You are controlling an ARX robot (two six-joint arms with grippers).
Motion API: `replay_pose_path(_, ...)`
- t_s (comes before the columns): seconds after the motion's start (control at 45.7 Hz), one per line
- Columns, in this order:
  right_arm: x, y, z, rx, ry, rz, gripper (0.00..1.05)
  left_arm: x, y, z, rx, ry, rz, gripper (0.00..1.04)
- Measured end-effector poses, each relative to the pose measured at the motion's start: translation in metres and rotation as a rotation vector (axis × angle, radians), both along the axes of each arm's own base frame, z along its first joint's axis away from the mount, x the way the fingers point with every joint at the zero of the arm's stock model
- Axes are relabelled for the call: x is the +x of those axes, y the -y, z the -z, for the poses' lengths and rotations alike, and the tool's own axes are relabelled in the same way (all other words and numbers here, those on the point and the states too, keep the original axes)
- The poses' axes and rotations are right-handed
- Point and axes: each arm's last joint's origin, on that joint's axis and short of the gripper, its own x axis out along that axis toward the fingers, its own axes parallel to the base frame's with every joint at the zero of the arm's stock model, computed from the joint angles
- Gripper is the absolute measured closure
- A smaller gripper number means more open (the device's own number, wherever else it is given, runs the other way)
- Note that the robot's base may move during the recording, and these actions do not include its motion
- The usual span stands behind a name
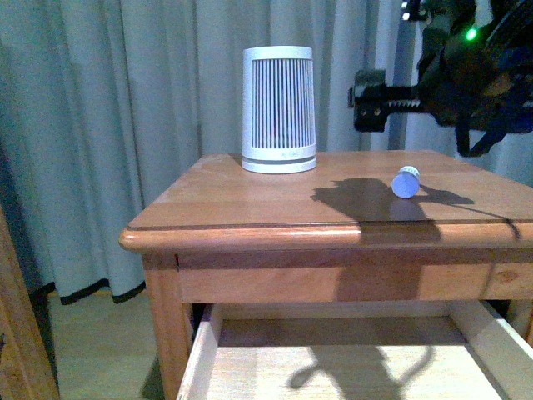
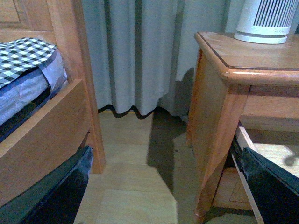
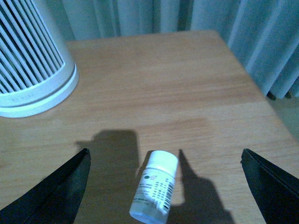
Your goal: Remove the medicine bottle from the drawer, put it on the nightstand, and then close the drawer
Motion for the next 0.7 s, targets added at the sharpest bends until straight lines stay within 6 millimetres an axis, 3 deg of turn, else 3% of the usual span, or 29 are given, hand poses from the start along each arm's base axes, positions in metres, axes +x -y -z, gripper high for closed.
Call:
replay_pose_path(0.219,-0.056,0.031,-0.041,-0.022,0.147,0.08,0.07,0.0,0.0,0.0,0.0,0.0,0.0,0.07)
replay_pose_path(0.328,-0.105,0.052,-0.047,-0.009,0.207,0.096,0.07,0.0,0.0,0.0,0.0,0.0,0.0,0.07)
replay_pose_path(0.438,-0.146,0.055,-0.034,0.009,0.189,0.033,0.07,0.0,0.0,0.0,0.0,0.0,0.0,0.07)
replay_pose_path(0.547,-0.196,0.055,0.005,0.041,0.071,-0.043,0.07,0.0,0.0,0.0,0.0,0.0,0.0,0.07)
replay_pose_path(0.7,-0.232,0.06,0.039,0.07,-0.057,-0.032,0.07,0.0,0.0,0.0,0.0,0.0,0.0,0.07)
